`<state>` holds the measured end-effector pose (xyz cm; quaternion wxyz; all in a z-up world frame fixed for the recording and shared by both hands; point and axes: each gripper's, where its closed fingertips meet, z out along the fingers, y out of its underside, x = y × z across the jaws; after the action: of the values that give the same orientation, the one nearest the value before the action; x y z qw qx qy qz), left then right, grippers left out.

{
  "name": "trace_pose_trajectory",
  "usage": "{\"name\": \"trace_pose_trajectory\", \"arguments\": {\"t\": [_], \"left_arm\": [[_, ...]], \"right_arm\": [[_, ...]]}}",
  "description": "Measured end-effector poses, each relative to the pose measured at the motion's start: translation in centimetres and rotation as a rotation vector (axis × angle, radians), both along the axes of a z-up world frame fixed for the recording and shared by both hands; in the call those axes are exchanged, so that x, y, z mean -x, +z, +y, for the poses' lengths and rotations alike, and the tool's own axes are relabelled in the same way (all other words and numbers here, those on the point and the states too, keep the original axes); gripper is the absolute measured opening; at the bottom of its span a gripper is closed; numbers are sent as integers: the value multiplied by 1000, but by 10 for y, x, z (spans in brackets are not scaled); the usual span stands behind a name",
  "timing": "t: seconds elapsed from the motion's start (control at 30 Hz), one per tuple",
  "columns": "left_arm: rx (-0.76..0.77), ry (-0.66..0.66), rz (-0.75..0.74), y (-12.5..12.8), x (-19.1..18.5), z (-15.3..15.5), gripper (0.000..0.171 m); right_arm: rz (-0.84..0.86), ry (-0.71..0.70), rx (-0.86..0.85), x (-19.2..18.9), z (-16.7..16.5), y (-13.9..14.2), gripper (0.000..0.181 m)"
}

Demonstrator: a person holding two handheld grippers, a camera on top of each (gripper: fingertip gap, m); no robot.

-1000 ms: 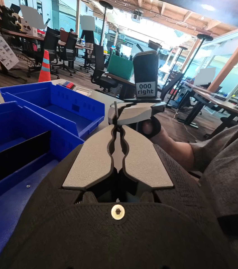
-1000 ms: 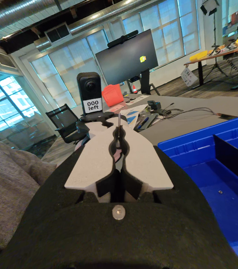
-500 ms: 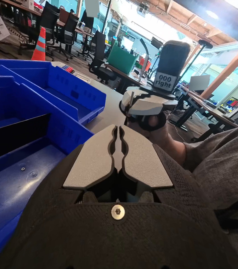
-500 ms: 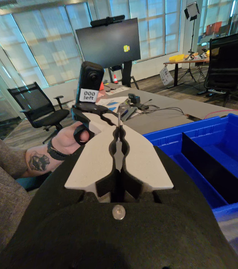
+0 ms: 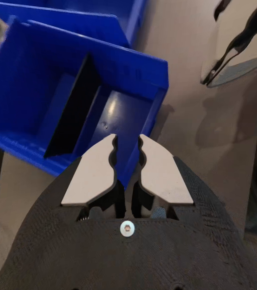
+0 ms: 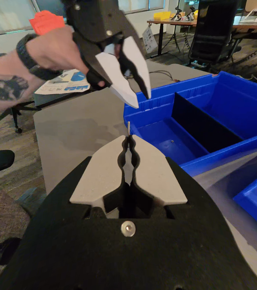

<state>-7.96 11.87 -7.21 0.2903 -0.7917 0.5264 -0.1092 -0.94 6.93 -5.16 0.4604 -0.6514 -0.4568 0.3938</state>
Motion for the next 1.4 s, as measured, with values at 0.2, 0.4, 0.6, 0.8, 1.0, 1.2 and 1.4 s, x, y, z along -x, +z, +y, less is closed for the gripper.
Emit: {"name": "trace_pose_trajectory", "arguments": {"t": [0.2, 0.4, 0.6, 0.8, 1.0, 1.2, 1.4], "left_arm": [[12, -418, 218, -38, -9, 26, 27], [57, -586, 388, -78, 2, 47, 27], [86, -628, 462, -98, 6, 64, 27], [84, -663, 534, -107, 5, 74, 25], [102, -702, 575, -115, 1, 74, 22], [120, -699, 579, -121, 2, 71, 21], [136, -682, 557, -123, -3, 71, 18]], "right_arm": [[-5, 2, 22, -5, 5, -5, 2], [22, 9, 67, -11, 14, -10, 2], [63, 34, 112, -7, 13, -13, 2], [74, 31, 127, -7, 15, -15, 2], [76, 23, 130, -10, 17, -16, 2], [89, 22, 131, -13, 19, -12, 2], [85, 26, 130, -13, 18, -12, 2]]}}
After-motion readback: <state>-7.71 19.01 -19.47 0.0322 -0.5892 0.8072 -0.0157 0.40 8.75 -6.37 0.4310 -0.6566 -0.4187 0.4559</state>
